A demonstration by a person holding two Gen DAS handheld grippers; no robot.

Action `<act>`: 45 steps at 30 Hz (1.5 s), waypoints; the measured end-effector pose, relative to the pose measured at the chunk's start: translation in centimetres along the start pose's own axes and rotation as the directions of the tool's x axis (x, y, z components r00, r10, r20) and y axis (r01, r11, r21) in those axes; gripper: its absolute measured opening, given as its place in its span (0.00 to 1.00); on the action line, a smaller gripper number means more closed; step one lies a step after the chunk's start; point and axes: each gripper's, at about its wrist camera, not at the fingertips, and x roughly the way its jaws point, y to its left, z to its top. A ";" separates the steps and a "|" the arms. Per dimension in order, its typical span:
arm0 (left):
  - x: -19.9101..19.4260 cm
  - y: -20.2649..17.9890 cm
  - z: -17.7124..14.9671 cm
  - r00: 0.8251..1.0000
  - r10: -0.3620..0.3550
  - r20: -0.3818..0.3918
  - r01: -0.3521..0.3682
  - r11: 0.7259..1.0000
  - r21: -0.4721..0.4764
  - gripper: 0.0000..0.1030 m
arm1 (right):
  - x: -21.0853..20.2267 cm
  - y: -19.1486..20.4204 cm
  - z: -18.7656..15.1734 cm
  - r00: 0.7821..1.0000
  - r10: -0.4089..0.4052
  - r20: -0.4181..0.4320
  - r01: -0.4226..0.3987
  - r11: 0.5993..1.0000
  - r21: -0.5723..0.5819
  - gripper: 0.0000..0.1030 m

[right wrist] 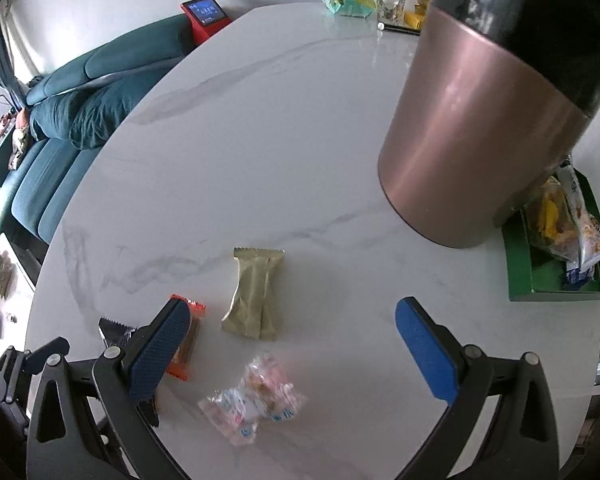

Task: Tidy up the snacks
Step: 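Grasp the black packet with left tool while right tool grasps gold-wrapped packet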

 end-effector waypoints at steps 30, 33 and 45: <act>2.4 1.0 1.2 0.997 0.032 -0.076 -0.029 0.999 0.044 0.99 | 6.5 0.9 1.4 0.989 -0.070 -0.128 0.062 0.996 -0.063 1.00; 2.6 0.4 1.4 0.995 0.048 -0.086 -0.044 0.998 0.050 0.99 | 6.8 1.1 1.2 0.988 -0.065 -0.140 0.057 0.997 -0.061 1.00; 2.8 -1.6 1.0 0.992 0.086 -0.094 -0.075 0.991 0.111 0.99 | 7.0 0.1 1.5 0.988 -0.035 -0.148 0.032 0.999 -0.018 1.00</act>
